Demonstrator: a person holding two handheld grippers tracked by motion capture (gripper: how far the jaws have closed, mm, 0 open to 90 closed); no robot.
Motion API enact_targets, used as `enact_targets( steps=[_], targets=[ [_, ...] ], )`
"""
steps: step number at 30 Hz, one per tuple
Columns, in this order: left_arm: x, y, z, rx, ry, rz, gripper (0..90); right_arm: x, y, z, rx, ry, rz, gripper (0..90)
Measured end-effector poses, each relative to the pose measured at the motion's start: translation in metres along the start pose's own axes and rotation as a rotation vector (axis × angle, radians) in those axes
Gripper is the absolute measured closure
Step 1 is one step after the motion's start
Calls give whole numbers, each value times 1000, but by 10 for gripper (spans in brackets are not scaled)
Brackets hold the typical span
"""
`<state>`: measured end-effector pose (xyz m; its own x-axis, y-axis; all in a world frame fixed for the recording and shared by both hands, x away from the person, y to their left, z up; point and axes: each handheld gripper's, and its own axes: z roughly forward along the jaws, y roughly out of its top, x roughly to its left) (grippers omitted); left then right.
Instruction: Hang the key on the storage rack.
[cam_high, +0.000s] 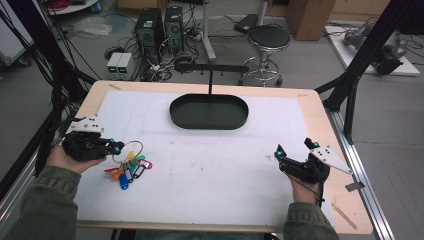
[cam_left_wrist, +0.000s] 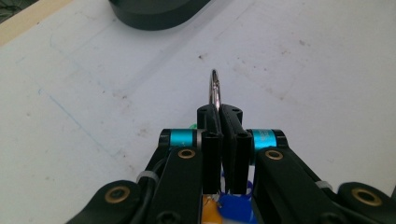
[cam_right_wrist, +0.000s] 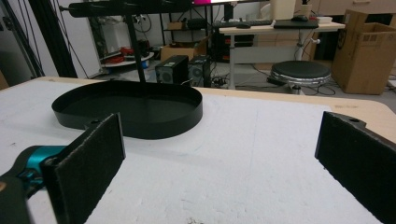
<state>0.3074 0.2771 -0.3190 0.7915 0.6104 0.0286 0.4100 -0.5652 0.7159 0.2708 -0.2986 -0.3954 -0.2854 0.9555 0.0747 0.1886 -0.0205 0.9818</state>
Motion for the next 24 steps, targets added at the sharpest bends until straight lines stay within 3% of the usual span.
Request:
enact_targets(
  steps=[12, 20, 24],
  targets=[
    [2, 40, -7, -40, 2, 47, 866, 0, 0, 0, -2, 2, 1, 5],
    [11, 71, -14, -47, 5, 87, 866, -1, 0, -1, -2, 0, 9, 5],
    [18, 82, -17, -56, 14, 77, 866, -2, 0, -2, -7, -6, 8, 5]
  ],
)
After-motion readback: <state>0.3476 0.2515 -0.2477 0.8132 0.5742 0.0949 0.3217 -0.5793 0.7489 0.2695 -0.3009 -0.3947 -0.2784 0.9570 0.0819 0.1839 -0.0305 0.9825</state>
